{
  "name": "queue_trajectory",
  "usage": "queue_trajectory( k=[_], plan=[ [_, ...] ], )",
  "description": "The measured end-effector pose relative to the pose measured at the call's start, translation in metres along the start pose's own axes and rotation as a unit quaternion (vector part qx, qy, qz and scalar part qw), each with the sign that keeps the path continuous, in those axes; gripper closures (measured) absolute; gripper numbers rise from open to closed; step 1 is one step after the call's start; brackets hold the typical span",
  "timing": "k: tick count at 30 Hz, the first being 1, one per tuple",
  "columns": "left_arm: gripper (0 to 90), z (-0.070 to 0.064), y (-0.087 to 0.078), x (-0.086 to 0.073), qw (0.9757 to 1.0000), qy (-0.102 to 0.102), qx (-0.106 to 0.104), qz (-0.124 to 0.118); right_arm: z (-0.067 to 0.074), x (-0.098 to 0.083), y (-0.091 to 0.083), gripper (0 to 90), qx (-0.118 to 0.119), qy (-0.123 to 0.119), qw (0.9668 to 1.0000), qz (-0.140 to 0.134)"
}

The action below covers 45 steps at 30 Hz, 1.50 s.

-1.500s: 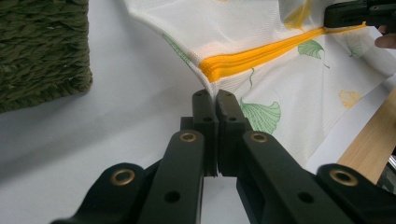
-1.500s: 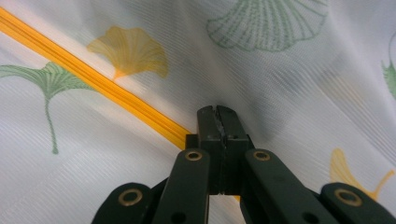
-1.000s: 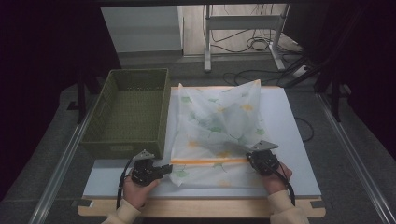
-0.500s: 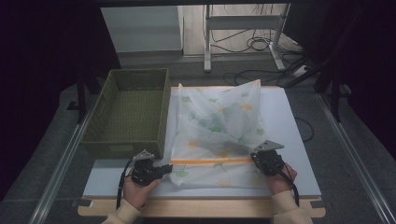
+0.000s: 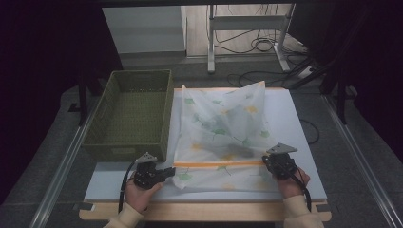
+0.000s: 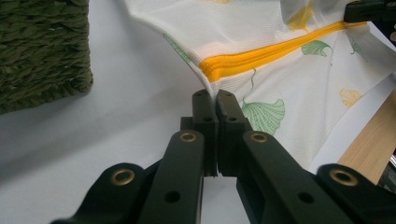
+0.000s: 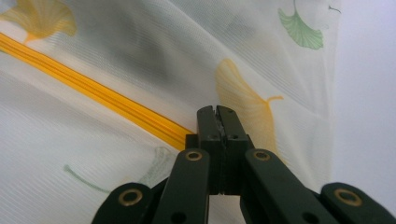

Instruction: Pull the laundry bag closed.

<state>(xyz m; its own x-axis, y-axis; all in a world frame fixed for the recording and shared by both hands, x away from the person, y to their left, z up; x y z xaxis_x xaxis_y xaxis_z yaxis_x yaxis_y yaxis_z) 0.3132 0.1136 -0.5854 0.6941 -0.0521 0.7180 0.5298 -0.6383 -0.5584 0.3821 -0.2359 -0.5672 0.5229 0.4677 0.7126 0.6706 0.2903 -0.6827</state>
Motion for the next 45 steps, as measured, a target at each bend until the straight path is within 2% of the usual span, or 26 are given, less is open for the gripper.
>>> queue_trajectory(
  k=[27,31,33,37,45],
  plan=[
    [88.6,0.000,-0.001,0.001,1.0000,0.001,0.001,-0.004,-0.031,-0.019,-0.013,89.5,-0.019,0.030,0.9993,0.009],
    [88.6,-0.001,-0.001,0.001,1.0000,0.002,0.000,-0.004,-0.039,-0.025,-0.015,89.5,-0.021,0.041,0.9989,0.009],
    [88.6,-0.001,-0.001,0.001,1.0000,0.003,0.000,-0.004,-0.039,-0.025,-0.016,89.5,-0.019,0.046,0.9987,0.008],
    [88.6,-0.001,0.000,0.000,1.0000,0.000,0.001,-0.003,-0.037,-0.027,-0.013,89.4,-0.020,0.040,0.9989,0.014],
    [88.3,-0.001,0.001,0.001,0.9999,0.013,0.007,0.000,-0.038,-0.028,-0.010,88.6,-0.008,0.047,0.9988,0.013]
  ],
)
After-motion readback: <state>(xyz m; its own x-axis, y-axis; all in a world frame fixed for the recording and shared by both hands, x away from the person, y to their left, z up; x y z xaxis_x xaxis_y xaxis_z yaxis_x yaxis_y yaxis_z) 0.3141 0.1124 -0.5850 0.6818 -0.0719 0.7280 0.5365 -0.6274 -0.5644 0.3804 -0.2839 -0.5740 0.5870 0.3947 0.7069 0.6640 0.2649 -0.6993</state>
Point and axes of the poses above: each handheld gripper's, and its own axes: y roughly forward along the jaws, x roughly out of its top, z roughly to its left, the point moved 9 cm from there along y, roughly forward along the jaws, and after that the axes turned 3 degrees about -z, right-handed, at the moved point
